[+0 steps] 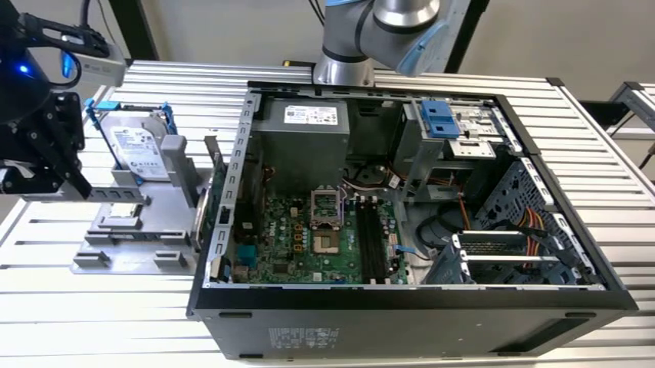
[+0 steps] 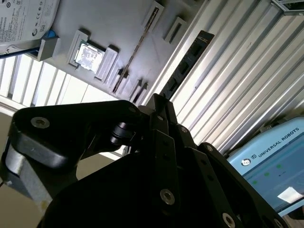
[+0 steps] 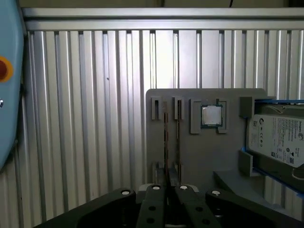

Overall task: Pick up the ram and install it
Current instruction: 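Pick up the ram and move it above insertion slot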

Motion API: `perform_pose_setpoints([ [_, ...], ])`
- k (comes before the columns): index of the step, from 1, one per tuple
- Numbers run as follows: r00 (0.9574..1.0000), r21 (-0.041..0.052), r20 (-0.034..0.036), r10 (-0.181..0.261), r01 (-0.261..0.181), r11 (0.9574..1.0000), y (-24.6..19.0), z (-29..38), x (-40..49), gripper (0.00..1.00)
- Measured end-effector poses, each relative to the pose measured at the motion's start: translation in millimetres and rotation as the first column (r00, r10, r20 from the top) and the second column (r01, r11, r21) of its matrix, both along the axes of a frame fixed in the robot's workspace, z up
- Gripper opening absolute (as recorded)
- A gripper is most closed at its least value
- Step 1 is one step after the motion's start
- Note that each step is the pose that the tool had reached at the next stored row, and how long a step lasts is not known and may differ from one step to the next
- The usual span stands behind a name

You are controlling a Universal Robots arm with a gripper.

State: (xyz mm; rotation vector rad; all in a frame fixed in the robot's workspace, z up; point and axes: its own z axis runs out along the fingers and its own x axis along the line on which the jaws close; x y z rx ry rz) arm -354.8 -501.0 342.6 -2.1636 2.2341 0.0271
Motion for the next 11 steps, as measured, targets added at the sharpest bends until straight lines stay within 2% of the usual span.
perform_pose_setpoints([
  [11, 1.0000, 0.0000, 0.0000, 0.000, 0.000, 1.0000, 0.0, 7.9, 0.0, 0.00],
])
